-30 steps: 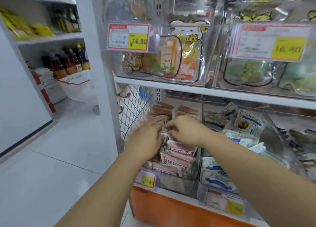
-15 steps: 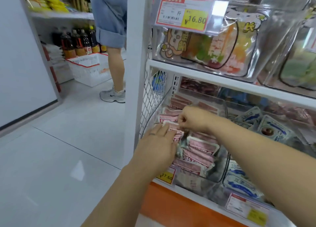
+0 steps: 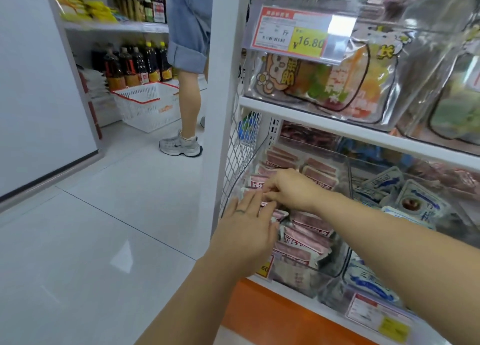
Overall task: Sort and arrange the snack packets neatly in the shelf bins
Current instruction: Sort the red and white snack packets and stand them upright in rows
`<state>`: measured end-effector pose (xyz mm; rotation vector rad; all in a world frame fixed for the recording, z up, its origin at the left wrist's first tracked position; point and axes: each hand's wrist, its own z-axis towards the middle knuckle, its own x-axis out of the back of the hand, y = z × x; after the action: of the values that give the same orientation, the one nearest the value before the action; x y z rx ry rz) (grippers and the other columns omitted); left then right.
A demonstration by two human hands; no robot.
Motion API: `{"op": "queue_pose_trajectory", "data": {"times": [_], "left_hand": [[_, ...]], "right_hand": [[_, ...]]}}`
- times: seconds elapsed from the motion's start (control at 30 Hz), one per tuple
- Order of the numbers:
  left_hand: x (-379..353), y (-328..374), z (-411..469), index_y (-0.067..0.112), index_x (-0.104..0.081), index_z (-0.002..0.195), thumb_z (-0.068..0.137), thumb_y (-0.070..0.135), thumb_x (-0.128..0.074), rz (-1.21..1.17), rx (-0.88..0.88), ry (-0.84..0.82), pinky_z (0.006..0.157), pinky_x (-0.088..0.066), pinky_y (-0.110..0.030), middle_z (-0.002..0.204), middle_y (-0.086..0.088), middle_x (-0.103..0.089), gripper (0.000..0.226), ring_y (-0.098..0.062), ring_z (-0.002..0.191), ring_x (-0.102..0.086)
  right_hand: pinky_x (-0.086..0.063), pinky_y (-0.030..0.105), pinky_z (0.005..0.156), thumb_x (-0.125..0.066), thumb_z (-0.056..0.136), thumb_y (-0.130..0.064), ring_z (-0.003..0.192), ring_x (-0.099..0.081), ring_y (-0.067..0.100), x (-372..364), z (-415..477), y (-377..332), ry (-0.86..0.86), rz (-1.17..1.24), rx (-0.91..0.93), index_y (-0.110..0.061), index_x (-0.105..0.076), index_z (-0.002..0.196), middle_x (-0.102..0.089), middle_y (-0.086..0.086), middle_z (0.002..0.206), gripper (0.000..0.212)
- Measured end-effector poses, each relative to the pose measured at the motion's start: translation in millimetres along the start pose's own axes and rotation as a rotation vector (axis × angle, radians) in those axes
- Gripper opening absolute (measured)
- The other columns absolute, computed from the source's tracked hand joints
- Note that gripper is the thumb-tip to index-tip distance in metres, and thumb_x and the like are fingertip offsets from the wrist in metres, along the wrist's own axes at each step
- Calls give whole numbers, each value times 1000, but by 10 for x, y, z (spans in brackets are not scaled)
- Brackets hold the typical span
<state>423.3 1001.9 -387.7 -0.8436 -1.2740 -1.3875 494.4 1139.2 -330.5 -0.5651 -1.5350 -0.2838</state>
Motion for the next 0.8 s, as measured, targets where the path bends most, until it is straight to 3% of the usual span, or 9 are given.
{"op": "queue_pose_trajectory", "data": {"times": [0.1,0.2,0.37,0.5,0.67,0.8], "left_hand": [[-2,-5,16,24,-16,148,89,44,2,22,3,13,116,1,-36,158,-5,-10,65,-17,145,-2],[-6,6,33,22,-17,148,89,42,-2,23,19,2,116,0,-36,157,-5,-13,64,-18,145,-6],[-17,11,53,24,-14,148,88,43,-4,2,30,10,116,2,-36,158,-3,-8,63,-16,145,-1],[-38,2,67,26,-22,146,90,41,-4,-12,-12,49,117,0,-38,158,5,-5,60,-15,145,-1],[-33,10,85,24,-36,138,81,44,3,-3,-29,78,117,-7,-40,156,3,-19,72,-19,144,-12],[-54,56,107,18,-42,134,82,44,-1,13,65,103,116,-15,-40,152,-9,-29,70,-26,141,-22]], "right_hand": [[-39,21,69,-57,92,-27,81,-60,9,83,-65,79,126,174,-45,-15,-73,92,-70,-5,92,20],[-38,18,76,-61,88,-20,92,-60,11,46,-33,110,195,70,-61,-17,-71,104,-69,-4,104,19],[-47,26,69,-59,88,-17,75,-61,17,16,99,103,102,-18,-108,-18,-68,78,-71,3,83,13],[-41,26,63,-53,86,-13,76,-62,26,-89,90,130,196,-44,-154,-9,-66,75,-69,10,80,18],[-50,32,69,-50,84,-16,78,-63,30,-218,63,209,385,-21,-290,-8,-67,76,-69,11,80,21],[-38,26,53,-49,81,-14,62,-55,29,-205,84,184,272,-123,-365,-12,-53,57,-55,7,61,25]]}}
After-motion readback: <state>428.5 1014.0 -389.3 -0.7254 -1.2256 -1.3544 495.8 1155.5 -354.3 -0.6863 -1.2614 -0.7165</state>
